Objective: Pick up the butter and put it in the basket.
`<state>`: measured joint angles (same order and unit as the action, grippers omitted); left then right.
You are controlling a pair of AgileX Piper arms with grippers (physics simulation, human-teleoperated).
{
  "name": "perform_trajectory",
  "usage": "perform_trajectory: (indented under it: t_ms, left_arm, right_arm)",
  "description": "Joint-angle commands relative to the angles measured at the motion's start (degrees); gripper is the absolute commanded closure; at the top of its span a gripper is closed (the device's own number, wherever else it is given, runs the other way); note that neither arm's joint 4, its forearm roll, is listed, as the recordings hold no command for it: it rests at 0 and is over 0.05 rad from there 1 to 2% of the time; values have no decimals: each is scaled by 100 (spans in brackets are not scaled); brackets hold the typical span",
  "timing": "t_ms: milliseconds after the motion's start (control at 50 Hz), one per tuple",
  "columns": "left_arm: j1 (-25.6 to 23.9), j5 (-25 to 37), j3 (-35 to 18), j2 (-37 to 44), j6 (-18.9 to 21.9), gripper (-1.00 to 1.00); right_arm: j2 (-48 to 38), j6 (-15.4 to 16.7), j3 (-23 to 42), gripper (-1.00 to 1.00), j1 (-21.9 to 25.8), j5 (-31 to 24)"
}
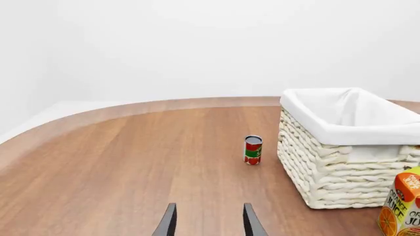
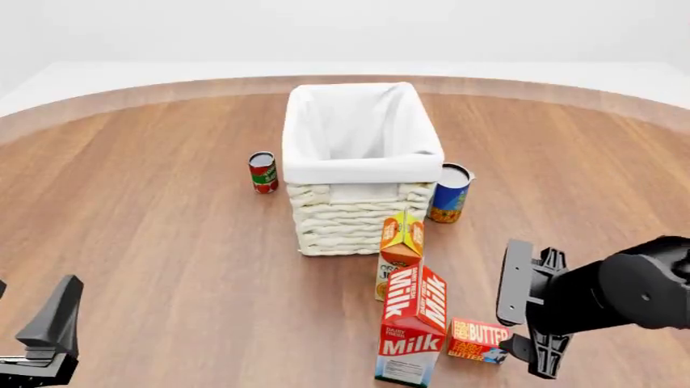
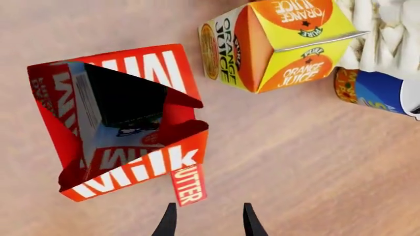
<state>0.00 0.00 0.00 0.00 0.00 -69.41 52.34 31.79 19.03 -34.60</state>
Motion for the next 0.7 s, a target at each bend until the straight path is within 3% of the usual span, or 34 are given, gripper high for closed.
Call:
perform_trajectory:
  t_ms: [20, 700]
  left_arm:
    - [0, 0, 0, 0, 0, -100]
    - [0, 0, 0, 0, 0, -100]
  right_arm:
    - [-228, -248, -92, -100, 266, 293]
    - [-640, -666, -350, -100, 617, 947]
